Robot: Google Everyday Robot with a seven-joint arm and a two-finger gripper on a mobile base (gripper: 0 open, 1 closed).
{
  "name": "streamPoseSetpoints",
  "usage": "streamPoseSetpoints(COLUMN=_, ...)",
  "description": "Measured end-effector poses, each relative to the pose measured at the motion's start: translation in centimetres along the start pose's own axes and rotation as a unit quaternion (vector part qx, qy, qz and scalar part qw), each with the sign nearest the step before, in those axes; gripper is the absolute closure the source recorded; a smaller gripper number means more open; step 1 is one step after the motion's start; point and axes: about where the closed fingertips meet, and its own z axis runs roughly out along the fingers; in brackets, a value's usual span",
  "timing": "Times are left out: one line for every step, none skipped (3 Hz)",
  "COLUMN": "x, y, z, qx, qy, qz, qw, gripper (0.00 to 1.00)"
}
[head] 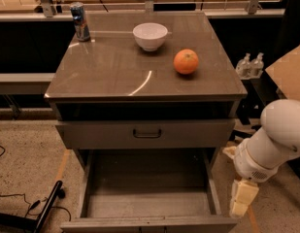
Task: Close middle drawer
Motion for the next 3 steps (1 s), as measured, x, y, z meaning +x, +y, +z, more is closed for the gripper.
streamPoseSetpoints(x=1.9, y=2.2, z=6.6, qx=-0.052, qy=0.016, qz=-0.01, qw=0.9984, gripper=0.0)
streamPoseSetpoints(x=1.9, y=2.2, z=6.6, qx=-0.052, qy=0.016, qz=-0.01, qw=0.9984, gripper=0.0)
streamPoseSetpoints(x=2.2, y=3.2, z=9.5, qx=-0.094, qy=0.013, qz=-0.014, qw=0.9954, gripper=0.0)
